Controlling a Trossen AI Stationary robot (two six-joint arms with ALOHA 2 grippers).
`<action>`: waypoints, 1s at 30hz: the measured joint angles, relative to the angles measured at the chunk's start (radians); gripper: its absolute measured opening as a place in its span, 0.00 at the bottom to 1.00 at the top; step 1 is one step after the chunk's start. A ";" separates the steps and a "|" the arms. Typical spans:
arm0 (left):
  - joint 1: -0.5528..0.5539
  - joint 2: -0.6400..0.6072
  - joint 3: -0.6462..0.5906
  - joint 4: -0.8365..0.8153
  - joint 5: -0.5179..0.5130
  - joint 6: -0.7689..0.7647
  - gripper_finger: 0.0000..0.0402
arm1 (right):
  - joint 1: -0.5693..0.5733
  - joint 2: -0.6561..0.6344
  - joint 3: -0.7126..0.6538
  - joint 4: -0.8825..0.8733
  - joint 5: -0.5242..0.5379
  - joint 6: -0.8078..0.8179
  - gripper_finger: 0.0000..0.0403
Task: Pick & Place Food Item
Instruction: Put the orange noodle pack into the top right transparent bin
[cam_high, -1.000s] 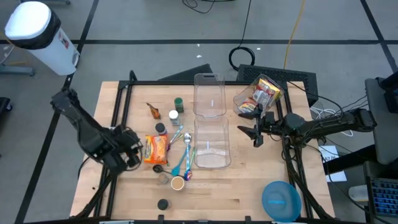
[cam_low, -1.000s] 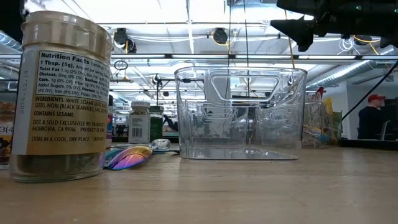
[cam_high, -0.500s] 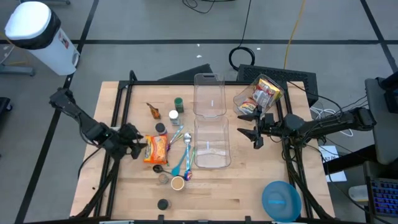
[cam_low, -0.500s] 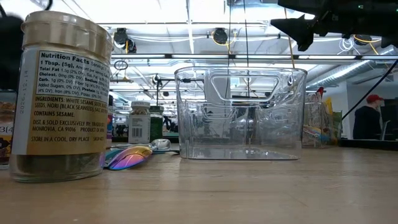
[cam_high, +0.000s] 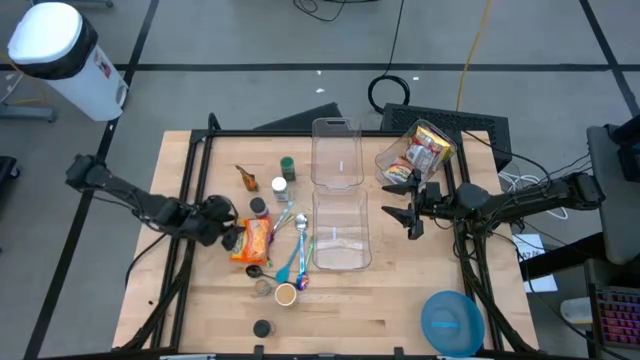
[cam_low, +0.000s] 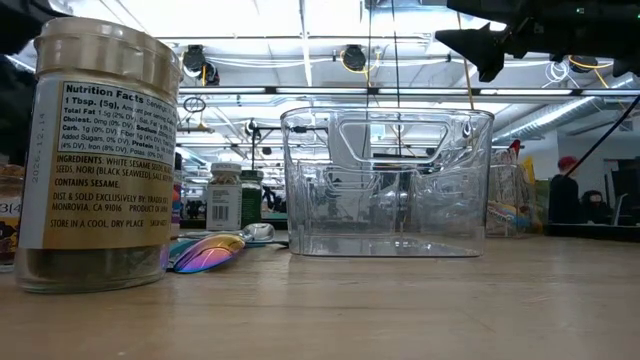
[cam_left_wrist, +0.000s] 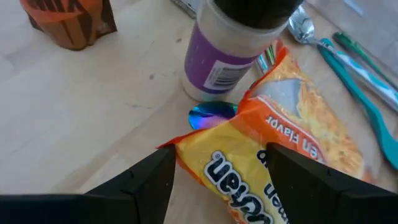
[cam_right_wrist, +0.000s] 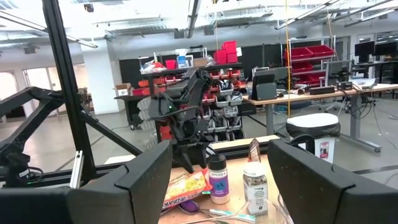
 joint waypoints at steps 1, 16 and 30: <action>0.016 0.000 -0.005 0.003 0.012 0.012 0.64 | 0.000 0.000 0.000 0.000 0.000 0.000 0.64; 0.097 0.000 -0.012 0.003 0.081 0.056 0.20 | 0.000 0.000 0.000 0.000 0.000 0.000 0.64; 0.068 -0.001 0.151 0.001 0.096 0.173 0.01 | 0.000 0.000 0.000 0.000 0.000 0.000 0.64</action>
